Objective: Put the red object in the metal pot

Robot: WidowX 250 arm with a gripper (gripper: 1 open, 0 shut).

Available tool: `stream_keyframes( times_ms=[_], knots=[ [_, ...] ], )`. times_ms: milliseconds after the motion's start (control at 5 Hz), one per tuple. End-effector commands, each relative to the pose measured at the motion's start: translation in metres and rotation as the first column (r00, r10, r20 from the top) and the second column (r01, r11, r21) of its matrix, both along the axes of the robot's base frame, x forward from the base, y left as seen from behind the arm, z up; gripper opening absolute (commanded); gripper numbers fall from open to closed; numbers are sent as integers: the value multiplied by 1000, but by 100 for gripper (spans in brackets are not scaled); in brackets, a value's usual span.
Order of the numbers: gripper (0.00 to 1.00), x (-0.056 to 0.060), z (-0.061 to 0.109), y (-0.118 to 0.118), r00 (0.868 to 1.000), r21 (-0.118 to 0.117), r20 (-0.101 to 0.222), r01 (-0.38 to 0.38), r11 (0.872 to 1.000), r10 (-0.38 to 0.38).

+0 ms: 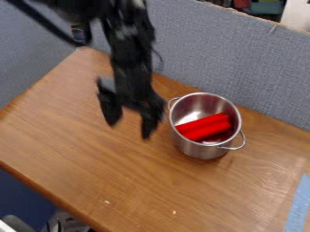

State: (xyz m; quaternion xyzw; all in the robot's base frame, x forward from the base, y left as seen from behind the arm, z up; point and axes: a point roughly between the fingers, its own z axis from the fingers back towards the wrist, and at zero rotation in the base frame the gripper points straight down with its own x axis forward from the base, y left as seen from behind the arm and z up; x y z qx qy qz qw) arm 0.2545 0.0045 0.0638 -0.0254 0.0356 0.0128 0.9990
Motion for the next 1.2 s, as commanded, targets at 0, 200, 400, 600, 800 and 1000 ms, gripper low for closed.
stream_keyframes(
  times_ms=[0,200,400,600,800,1000],
  knots=[
    [100,-8,9,-26,997,-5,71,43,999,-43],
    [100,12,19,-36,981,-7,72,180,984,-179],
    [100,19,31,-28,959,1,69,274,962,-274],
    [100,-6,20,-52,966,3,71,248,969,-247],
    [100,-32,10,-82,971,0,76,226,974,-226],
    [100,-38,-2,-101,986,-6,75,148,989,-147]
  ],
)
